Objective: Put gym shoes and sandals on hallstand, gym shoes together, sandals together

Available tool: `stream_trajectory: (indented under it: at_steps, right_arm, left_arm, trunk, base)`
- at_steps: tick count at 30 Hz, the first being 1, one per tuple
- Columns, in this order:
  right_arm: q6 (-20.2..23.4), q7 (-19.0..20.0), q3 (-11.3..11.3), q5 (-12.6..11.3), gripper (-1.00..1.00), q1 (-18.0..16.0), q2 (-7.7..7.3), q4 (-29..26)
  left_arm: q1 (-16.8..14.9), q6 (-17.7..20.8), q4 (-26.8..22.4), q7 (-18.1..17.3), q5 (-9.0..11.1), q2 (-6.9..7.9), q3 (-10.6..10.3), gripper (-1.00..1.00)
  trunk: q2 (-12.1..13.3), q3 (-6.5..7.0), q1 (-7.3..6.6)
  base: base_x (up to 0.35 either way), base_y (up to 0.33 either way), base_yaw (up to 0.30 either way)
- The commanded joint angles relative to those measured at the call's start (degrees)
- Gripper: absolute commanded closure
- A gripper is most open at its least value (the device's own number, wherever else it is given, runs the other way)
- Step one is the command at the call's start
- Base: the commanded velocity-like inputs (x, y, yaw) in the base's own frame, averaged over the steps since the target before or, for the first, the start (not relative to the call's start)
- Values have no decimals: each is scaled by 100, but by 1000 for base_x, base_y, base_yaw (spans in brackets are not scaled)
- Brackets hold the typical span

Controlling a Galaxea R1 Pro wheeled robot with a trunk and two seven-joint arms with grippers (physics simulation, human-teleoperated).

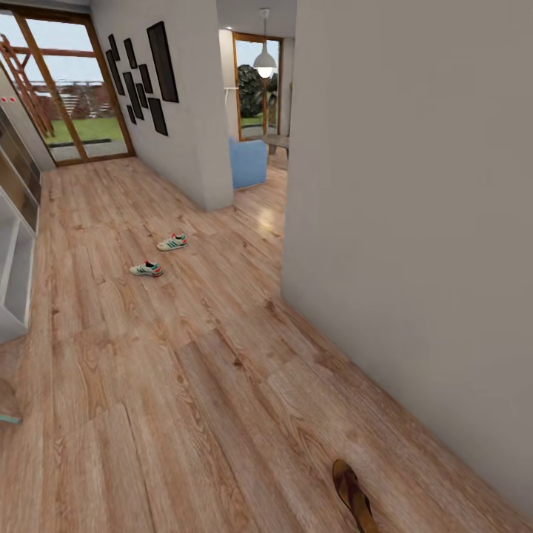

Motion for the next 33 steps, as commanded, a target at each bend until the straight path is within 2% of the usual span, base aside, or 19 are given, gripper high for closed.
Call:
stream_trajectory:
  at_steps: [1,11,21,26,33]
  right_arm:
    - [0,0,0,0,-100,0,2,0]
    - [1,0,0,0,-100,-2,0,0]
    - [-1,25,8,7,-100,-1,0,7]
    - [19,1,32,136,-100,-11,-4,-155]
    - [-207,-6,104,18,-100,1,0,-208]
  left_arm:
    - [0,0,0,0,0,0,0,-100]
    - [0,0,0,0,0,0,2,-100]
    - [0,0,-59,-8,0,16,10,-100]
    - [-164,132,-222,1,27,11,35,-100]
    - [38,-94,-124,10,26,18,112,-100]
  trunk:
    - [0,0,0]
    - [0,0,0]
    - [0,0,0]
    - [0,0,0]
    - [0,0,0]
  base:
    - [6,-10,0]
    - [1,-157,0]
    - [0,-19,0]
    - [0,0,0]
    - [0,0,0]
